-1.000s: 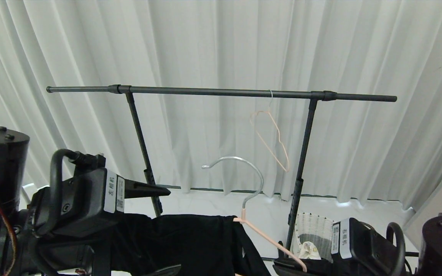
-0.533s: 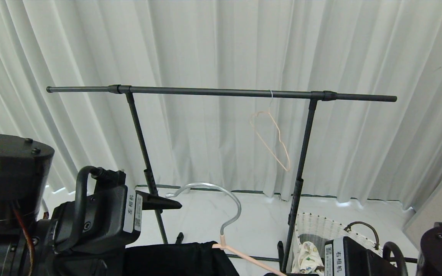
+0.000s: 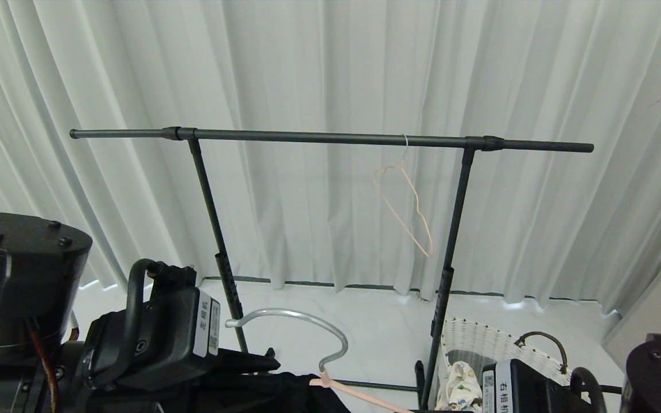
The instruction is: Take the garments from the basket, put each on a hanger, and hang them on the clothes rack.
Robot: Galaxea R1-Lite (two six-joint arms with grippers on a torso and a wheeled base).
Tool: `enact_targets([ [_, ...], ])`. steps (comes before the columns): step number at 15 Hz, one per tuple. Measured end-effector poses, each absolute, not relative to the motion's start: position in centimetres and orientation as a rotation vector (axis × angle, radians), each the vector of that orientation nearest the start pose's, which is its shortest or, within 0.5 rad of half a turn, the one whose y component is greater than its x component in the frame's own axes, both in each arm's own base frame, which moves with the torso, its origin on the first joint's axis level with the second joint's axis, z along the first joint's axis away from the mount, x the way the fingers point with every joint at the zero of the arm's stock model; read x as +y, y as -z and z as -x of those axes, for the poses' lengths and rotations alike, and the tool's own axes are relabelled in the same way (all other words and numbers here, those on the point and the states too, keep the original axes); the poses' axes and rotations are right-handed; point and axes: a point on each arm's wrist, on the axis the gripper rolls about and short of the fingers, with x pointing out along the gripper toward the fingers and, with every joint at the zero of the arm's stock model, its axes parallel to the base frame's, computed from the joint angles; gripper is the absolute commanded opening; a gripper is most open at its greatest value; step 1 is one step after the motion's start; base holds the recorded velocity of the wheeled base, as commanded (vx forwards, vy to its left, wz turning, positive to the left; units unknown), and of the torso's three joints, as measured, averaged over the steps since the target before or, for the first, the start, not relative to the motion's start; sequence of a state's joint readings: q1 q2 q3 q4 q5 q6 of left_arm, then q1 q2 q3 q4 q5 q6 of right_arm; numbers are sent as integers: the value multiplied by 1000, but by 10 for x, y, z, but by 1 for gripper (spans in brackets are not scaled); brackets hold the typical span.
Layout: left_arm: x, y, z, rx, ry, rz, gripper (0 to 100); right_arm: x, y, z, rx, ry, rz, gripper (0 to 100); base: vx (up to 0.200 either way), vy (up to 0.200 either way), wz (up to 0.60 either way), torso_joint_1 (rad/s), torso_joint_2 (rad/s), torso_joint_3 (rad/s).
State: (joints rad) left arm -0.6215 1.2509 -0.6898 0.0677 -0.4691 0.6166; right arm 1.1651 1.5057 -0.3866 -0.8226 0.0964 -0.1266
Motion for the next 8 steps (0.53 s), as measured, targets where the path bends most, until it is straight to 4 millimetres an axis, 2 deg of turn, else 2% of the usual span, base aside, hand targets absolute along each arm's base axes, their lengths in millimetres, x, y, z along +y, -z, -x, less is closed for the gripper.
enact_targets([
  [1, -110, -197, -136, 327, 1219, -562, 0, 205, -145, -86, 195, -1264, 272, 0, 0, 0, 0, 0, 0, 0],
  [2, -110, -198, -136, 326, 1217, -556, 0, 205, -145, -86, 196, -1257, 272, 100, 0, 0, 0, 0, 0, 0],
  [8, -107, -195, -136, 369, 1177, -520, 0, 201, -143, -92, 192, -1017, 303, 100, 0, 0, 0, 0, 0, 0],
])
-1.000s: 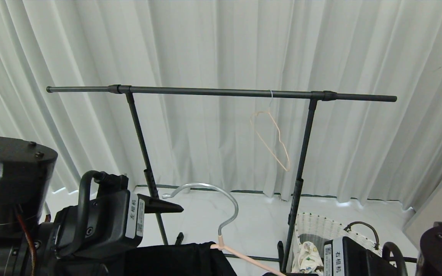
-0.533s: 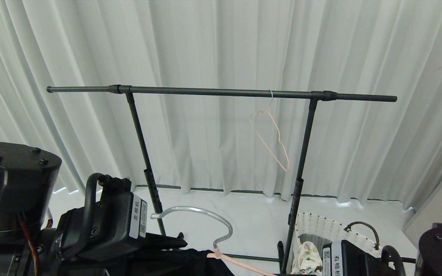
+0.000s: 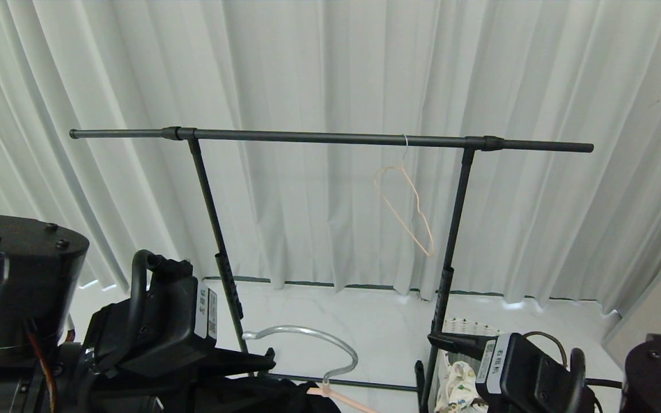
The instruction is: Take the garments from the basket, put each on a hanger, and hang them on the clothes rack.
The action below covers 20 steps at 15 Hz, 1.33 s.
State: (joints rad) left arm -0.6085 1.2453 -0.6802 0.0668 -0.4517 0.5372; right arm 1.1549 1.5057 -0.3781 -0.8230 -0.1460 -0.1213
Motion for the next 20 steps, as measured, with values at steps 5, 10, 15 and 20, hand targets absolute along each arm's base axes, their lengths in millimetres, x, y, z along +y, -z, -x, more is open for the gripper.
enact_targets([
  [5, -94, -196, -146, 493, 885, -405, 0, 194, -145, -107, 194, -937, 290, 100, 0, 0, 0, 0, 0, 0],
  [10, -94, -217, -157, 397, 594, -164, 0, 196, -142, -113, 246, -908, 219, 100, 0, 0, 0, 0, 0, 0],
  [15, -93, -225, -149, 350, 604, -152, 0, 239, -149, -135, 348, -862, -69, 100, 0, 0, 0, 0, 0, 0],
  [20, -92, -232, -143, 286, 652, -221, 0, 279, -131, -145, 406, -844, -107, 100, 0, 0, 0, 0, 0, 0],
])
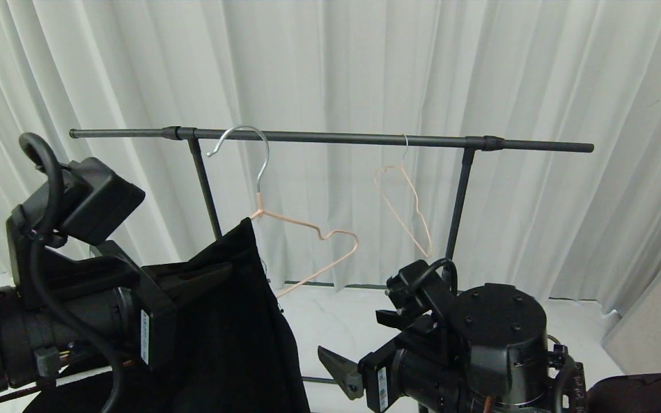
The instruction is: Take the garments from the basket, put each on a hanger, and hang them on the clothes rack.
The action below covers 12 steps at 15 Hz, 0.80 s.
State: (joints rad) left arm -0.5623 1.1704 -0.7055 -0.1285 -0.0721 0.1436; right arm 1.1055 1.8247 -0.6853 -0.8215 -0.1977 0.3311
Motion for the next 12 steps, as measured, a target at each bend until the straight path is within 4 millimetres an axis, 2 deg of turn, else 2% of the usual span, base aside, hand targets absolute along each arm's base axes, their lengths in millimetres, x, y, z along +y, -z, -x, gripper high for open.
enact_targets([
  [3, -90, -237, -136, 192, 808, -333, 0, 278, -126, -149, 430, -794, -144, 100, 0, 0, 0, 0, 0, 0],
  [9, -83, -241, -129, 85, 903, -450, 0, 256, -121, -142, 458, -754, -135, 100, 0, 0, 0, 0, 0, 0],
  [12, -82, -241, -126, 30, 961, -515, 0, 256, -128, -143, 443, -755, -171, 100, 0, 0, 0, 0, 0, 0],
])
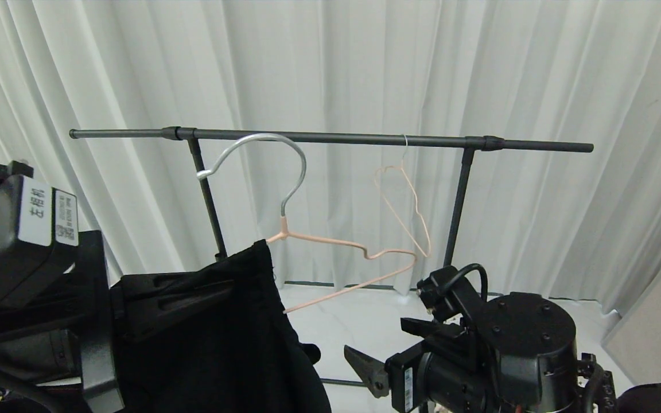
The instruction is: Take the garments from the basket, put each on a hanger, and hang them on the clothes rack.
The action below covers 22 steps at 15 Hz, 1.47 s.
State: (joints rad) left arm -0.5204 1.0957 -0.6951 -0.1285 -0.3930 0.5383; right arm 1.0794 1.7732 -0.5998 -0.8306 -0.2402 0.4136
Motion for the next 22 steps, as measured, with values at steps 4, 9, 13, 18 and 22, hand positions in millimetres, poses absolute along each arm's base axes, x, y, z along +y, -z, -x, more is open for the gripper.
enact_targets([
  [4, -82, -242, -126, 27, 962, -513, 0, 282, -145, -142, 389, -813, -249, 100, 0, 0, 0, 0, 0, 0],
  [9, -82, -240, -125, 33, 966, -512, 0, 313, -150, -137, 360, -875, -280, 100, 0, 0, 0, 0, 0, 0],
  [13, -83, -242, -126, 28, 964, -509, 0, 324, -139, -121, 392, -922, -249, 100, 0, 0, 0, 0, 0, 0],
  [18, -82, -246, -125, 12, 959, -509, 0, 331, -118, -120, 425, -879, -199, 100, 0, 0, 0, 0, 0, 0],
  [22, -81, -248, -123, 0, 956, -509, 0, 317, -101, -145, 445, -748, -168, 100, 0, 0, 0, 0, 0, 0],
])
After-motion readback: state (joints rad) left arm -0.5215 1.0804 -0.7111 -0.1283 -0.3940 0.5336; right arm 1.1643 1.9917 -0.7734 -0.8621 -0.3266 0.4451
